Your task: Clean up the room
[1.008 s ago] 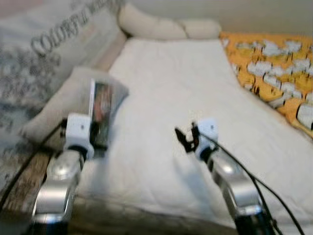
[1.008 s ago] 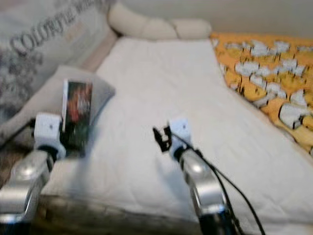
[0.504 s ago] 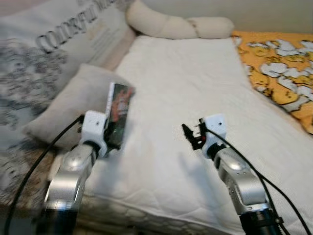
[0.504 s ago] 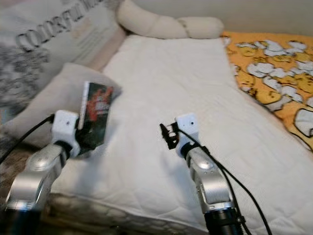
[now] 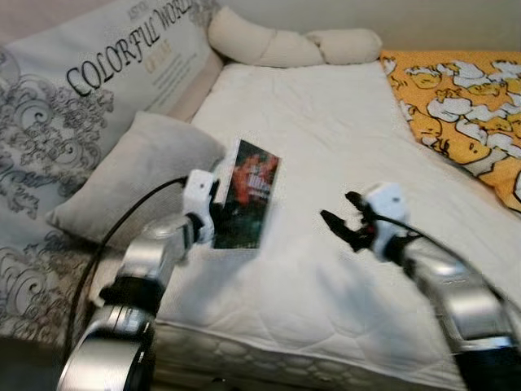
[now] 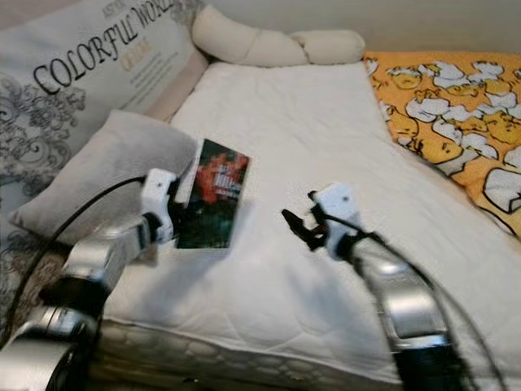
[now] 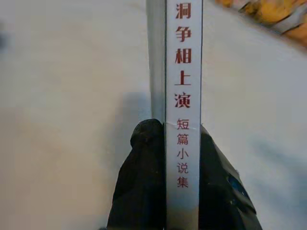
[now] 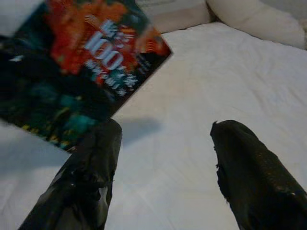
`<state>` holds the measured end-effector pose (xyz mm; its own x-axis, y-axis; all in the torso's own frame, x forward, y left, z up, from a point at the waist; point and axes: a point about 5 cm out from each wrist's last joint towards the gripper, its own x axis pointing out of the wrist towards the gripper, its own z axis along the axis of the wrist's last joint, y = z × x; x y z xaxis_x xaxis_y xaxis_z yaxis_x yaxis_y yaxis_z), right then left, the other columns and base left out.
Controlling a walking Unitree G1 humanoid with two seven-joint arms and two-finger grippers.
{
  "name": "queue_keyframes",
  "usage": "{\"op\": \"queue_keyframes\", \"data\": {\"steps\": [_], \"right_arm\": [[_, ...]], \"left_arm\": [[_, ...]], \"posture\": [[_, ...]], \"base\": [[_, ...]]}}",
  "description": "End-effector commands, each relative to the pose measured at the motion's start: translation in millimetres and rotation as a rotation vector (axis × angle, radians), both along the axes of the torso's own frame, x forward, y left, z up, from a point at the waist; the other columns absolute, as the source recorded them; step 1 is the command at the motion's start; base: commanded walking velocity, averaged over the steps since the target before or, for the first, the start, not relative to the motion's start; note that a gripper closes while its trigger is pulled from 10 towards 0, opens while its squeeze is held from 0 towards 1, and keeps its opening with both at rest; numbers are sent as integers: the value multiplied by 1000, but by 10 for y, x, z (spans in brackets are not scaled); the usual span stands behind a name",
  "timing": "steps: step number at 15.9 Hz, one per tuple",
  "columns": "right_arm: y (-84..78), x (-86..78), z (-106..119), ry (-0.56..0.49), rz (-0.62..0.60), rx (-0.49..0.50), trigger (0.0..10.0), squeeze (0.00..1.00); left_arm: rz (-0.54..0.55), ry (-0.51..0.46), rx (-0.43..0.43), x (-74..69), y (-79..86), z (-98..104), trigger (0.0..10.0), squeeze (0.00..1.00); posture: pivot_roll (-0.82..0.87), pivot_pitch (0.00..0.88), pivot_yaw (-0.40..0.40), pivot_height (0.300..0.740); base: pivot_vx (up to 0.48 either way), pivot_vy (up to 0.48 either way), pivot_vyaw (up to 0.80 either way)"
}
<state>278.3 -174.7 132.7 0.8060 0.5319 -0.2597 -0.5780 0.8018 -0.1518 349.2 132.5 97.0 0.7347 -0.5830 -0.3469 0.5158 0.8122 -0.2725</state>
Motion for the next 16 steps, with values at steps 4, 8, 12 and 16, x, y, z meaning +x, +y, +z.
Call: {"op": "queue_keyframes", "data": {"steps": [4, 8, 12, 16], "right_arm": [[-72, -386, 127, 134, 194, 31, 10000, 0], [-118, -774, 169, 274, 294, 27, 10000, 0], [-130, -1041, 186, 357, 286, 33, 10000, 0], [-68, -1143, 165, 398, 313, 9, 10000, 0]], "left_arm": [[17, 31, -223, 234, -215, 213, 10000, 0], [5, 109, -187, 194, -213, 62, 10000, 0], [5, 121, -41, 142, -113, -90, 10000, 0], [111, 93, 131, 163, 174, -123, 10000, 102]], "posture": [[-179, 111, 115, 740], [-246, 197, 126, 740], [-281, 246, 143, 740], [-269, 243, 151, 740]], "base": [[0, 0, 0], [0, 0, 0], [0, 0, 0], [0, 0, 0]]}}
